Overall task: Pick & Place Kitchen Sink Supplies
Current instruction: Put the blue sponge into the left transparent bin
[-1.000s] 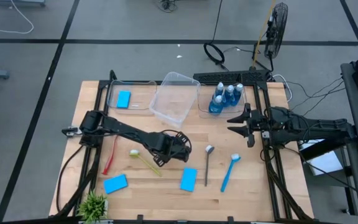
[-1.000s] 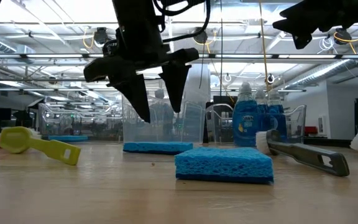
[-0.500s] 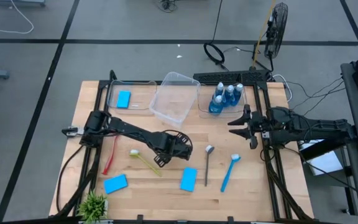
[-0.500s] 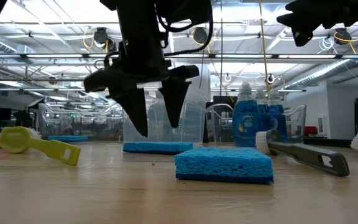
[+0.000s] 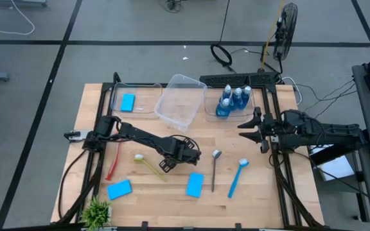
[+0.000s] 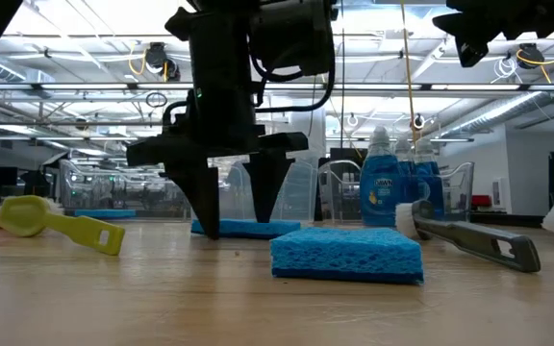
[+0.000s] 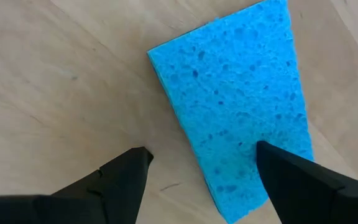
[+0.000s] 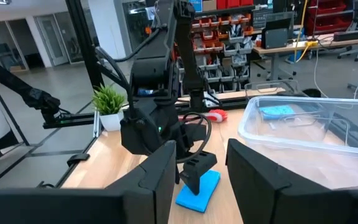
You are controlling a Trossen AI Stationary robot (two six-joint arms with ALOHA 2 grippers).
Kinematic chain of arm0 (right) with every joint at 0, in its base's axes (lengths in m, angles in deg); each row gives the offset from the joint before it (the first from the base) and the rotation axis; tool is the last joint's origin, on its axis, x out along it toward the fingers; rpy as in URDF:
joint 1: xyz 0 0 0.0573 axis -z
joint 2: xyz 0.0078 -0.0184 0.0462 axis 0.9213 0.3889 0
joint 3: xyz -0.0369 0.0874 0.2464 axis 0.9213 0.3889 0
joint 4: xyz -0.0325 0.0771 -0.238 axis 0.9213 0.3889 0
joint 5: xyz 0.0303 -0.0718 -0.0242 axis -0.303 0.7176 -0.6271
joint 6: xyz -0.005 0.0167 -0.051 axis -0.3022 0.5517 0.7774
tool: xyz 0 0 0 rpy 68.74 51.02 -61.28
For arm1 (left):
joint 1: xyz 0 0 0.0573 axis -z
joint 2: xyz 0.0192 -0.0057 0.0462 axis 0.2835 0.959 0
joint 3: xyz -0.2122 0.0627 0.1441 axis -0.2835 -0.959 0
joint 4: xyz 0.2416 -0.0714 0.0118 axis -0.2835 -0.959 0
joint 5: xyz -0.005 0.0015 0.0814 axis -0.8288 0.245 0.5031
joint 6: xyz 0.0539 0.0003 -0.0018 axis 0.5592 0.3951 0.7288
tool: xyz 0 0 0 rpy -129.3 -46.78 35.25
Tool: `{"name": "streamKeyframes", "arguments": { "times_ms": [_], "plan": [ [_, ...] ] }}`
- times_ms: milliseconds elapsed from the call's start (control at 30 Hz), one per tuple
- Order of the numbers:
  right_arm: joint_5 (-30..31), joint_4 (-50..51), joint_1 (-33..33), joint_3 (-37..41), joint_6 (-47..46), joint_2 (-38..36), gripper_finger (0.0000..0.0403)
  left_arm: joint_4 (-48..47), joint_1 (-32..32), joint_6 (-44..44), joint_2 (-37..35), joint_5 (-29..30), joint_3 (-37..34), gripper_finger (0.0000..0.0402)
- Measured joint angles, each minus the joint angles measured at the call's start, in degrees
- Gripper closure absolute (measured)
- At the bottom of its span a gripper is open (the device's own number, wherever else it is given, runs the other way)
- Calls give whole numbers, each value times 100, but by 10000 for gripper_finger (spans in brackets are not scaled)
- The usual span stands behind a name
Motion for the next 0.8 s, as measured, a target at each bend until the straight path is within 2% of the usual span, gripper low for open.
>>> {"name": "streamKeyframes", "arguments": {
  "times_ms": [600,800],
  "plan": [
    [1,3,0,0,0,-9,273,-201,96,56,44,-215,-10,105],
    [1,3,0,0,0,-9,273,-222,123,674,48,-292,-15,105]
  ]
}}
